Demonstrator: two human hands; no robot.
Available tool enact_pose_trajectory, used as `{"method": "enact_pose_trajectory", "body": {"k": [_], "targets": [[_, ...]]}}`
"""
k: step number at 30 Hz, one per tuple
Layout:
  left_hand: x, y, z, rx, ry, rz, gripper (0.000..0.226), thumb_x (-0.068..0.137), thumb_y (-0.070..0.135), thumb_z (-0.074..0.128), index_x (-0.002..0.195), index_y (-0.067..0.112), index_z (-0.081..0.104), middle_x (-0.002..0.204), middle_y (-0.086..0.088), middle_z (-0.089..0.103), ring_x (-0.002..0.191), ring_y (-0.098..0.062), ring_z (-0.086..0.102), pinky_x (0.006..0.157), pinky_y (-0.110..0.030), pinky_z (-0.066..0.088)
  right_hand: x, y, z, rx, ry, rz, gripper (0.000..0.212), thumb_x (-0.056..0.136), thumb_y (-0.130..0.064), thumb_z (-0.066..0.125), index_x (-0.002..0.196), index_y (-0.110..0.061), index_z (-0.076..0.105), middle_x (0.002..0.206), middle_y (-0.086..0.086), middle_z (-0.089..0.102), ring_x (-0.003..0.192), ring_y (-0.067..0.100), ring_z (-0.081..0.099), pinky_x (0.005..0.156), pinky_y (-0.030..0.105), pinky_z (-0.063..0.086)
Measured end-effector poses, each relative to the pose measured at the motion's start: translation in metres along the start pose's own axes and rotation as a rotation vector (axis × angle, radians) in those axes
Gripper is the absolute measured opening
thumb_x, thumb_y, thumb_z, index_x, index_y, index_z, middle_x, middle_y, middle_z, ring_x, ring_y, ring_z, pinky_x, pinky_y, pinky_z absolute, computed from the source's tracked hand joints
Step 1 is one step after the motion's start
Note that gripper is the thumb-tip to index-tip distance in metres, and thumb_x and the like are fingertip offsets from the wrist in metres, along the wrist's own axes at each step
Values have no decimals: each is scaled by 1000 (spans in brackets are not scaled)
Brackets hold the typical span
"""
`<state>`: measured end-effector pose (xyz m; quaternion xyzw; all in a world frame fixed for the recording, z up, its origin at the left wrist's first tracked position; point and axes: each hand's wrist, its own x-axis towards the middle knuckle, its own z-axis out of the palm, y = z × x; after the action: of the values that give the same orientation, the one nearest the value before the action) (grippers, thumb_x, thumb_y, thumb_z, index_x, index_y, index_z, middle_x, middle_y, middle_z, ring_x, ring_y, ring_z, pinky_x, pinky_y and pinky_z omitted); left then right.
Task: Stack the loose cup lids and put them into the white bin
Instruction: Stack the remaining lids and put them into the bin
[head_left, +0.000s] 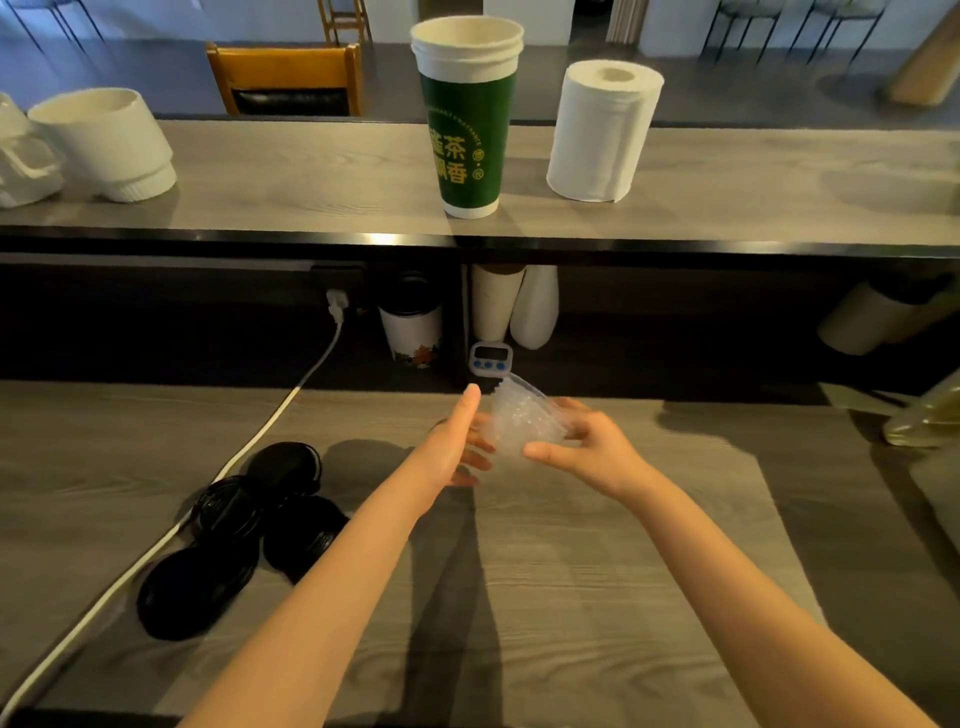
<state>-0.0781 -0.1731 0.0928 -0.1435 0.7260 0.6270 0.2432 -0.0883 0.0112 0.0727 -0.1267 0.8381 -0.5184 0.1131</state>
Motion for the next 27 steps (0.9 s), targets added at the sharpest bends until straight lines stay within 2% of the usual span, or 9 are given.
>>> {"method": "enact_pose_trajectory", "body": {"k": [1, 3, 6, 10, 14, 17, 21, 24, 27], "targets": [[2, 4, 8, 73, 15, 65, 56, 94, 58, 27, 127, 20, 52, 119, -5, 58, 100, -17, 56, 93, -39, 46, -6, 1, -10, 115, -5, 65, 18, 75, -32, 76, 87, -21, 70, 99, -7, 66, 90, -1, 61, 86, 27, 46], [3, 12, 25, 123, -74, 221, 52, 91, 54, 42, 137, 29, 40, 135, -1, 47, 113, -13, 49, 99, -32, 41, -18, 5, -33, 291, -38, 169, 48, 69, -49, 76, 96, -10, 69, 98, 8, 70, 91, 7, 64, 90, 37, 51], [1, 26, 54, 171, -326, 391, 82, 62, 57, 65, 135, 44, 30, 141, 5, 36, 128, -10, 40, 99, -24, 42, -43, 16, -69, 538, -187, 251, 87, 50, -71, 75, 113, -13, 63, 111, 9, 69, 105, 23, 64, 95, 38, 50], [2, 49, 111, 255, -381, 510, 70, 53, 56, 69, 116, 45, 42, 126, 5, 50, 116, -12, 52, 90, -30, 52, -81, 24, -114, 639, -223, 289, 90, 60, -76, 65, 131, -23, 50, 121, 17, 63, 111, 37, 60, 89, 39, 53], [5, 59, 182, 86, -277, 432, 73, 46, 53, 73, 110, 32, 45, 114, -2, 56, 102, -15, 60, 76, -28, 53, -113, 29, -155, 386, 82, 383, 58, 83, -69, 36, 120, -29, 57, 107, 9, 71, 95, 23, 69, 89, 35, 52], [6, 67, 238, -8, -206, 344, 72, 55, 46, 74, 116, 20, 47, 112, -5, 58, 95, -16, 60, 73, -31, 52, -144, 42, -189, 298, 335, 268, 32, 94, -44, 49, 123, -31, 53, 124, 0, 62, 102, 6, 64, 93, 29, 48], [8, 83, 311, 11, -281, 279, 78, 58, 55, 75, 119, 12, 52, 114, -10, 63, 100, -23, 64, 81, -38, 55, -188, 57, -243, 27, 336, 80, 82, 71, -40, 76, 139, -46, 30, 140, -23, 40, 127, -5, 41, 101, 21, 41], [9, 95, 359, 135, -327, 323, 85, 50, 70, 69, 116, 18, 56, 110, -5, 65, 101, -21, 64, 89, -45, 54, -207, 72, -278, -182, 450, 50, 86, 65, -38, 84, 135, -40, 34, 131, -20, 48, 120, -1, 47, 98, 28, 47], [8, 103, 405, 303, -326, 396, 69, 65, 64, 67, 117, 21, 54, 111, 1, 62, 100, -15, 61, 86, -36, 53, -221, 87, -308, -264, 496, 74, 90, 64, -40, 83, 136, -40, 30, 129, -22, 45, 116, -3, 47, 93, 18, 45]]}}
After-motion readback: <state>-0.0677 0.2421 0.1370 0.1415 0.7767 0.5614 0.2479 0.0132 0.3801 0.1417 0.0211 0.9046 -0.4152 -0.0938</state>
